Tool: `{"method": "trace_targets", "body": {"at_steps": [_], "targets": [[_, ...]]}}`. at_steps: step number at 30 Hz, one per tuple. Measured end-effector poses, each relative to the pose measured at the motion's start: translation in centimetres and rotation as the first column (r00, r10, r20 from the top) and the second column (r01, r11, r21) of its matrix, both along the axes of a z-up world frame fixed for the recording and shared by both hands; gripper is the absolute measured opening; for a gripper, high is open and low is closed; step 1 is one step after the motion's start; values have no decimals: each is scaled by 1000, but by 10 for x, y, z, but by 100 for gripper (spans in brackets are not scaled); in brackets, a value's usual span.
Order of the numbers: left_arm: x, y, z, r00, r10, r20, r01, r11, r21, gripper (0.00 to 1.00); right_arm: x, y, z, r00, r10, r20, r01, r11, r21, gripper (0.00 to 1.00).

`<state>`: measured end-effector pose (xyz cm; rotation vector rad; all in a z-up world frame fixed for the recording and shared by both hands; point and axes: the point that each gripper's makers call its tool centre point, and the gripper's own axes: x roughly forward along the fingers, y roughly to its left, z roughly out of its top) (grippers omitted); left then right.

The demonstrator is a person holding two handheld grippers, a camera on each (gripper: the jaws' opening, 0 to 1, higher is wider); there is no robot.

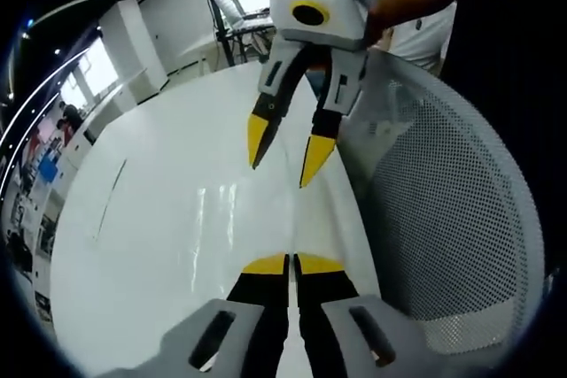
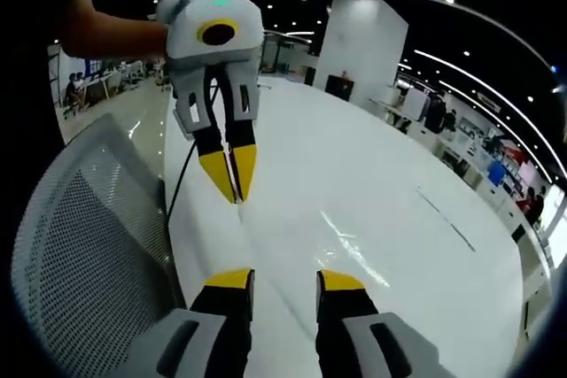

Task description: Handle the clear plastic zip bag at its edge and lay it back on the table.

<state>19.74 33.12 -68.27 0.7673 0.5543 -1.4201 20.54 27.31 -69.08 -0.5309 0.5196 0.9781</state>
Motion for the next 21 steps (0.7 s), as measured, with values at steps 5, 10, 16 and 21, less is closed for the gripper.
{"method": "trace_targets", "body": {"at_steps": [5, 10, 16, 21], "targets": [[0, -2, 3, 1000, -1, -2, 1, 1000, -13, 0, -1, 4, -2, 1000, 20, -6, -20, 1000, -2, 17], [0, -3, 3, 1000, -2, 1, 2, 1000, -16, 0, -2, 8, -1, 998, 52, 21, -51, 999, -19, 10], [3, -4, 5, 1000, 15, -3, -15, 999, -30, 0, -2, 11, -1, 998, 66, 24, -65, 998, -26, 1], [5, -2, 2, 1000, 14, 10, -14, 1000, -25, 0, -5, 15, -2, 995, 93, 25, -92, 995, -39, 0]]}}
